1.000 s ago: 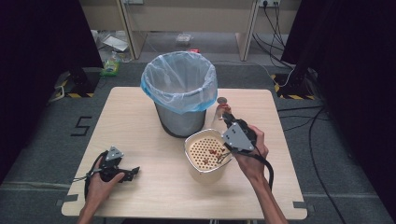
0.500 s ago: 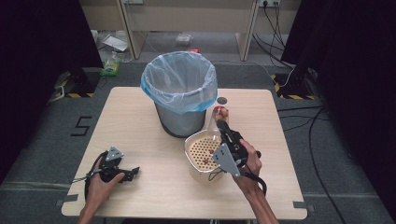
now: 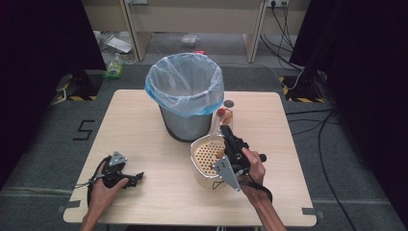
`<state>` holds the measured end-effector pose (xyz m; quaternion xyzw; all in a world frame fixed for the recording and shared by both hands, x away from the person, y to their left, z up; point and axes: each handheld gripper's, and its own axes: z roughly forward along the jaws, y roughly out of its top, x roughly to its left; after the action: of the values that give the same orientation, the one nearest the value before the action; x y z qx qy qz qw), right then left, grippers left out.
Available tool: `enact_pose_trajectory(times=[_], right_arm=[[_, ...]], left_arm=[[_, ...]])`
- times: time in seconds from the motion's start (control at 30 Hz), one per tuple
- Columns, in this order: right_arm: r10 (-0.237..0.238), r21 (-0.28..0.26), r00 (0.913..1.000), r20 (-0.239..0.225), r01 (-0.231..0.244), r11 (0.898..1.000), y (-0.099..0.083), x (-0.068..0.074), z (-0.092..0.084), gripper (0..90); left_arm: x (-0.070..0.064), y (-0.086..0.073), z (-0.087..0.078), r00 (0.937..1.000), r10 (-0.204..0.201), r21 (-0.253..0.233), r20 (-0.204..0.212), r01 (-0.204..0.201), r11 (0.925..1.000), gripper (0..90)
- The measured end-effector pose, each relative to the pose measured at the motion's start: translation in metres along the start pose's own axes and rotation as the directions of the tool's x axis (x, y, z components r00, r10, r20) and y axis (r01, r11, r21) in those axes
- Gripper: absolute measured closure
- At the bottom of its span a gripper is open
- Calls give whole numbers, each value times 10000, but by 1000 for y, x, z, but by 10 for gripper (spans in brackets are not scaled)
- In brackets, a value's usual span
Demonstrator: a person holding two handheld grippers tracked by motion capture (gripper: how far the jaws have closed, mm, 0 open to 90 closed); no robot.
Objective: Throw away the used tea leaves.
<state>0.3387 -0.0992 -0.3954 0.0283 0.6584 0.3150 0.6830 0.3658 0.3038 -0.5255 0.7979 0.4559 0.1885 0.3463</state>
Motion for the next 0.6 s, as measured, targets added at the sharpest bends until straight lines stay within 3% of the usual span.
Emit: enact_pose_trajectory(times=[0.17,0.33,0.37,0.43,0.53,0.6], right_arm=[[-599,-318,9977,313,609,9976,4,8,-2,877],[-422,-427,9977,531,445,9981,4,8,-4,878],[-889,-543,9940,642,924,9942,6,7,-5,878],[-618,-325,9973,409,631,9975,4,8,-1,878],[-948,-533,9938,582,979,9938,7,7,-3,878],[-750,-649,9943,753,800,9947,10,5,-6,878]], left_arm=[[0,0,0,10000,-11,3,0,11,10000,0],[0,0,0,10000,-10,3,-5,10,10000,0],[0,0,0,10000,-5,1,-9,5,10000,0],[0,0,0,10000,-25,3,5,25,10000,0],[0,0,0,10000,-23,2,1,23,10000,0],[0,0,0,10000,-33,4,12,33,10000,0]])
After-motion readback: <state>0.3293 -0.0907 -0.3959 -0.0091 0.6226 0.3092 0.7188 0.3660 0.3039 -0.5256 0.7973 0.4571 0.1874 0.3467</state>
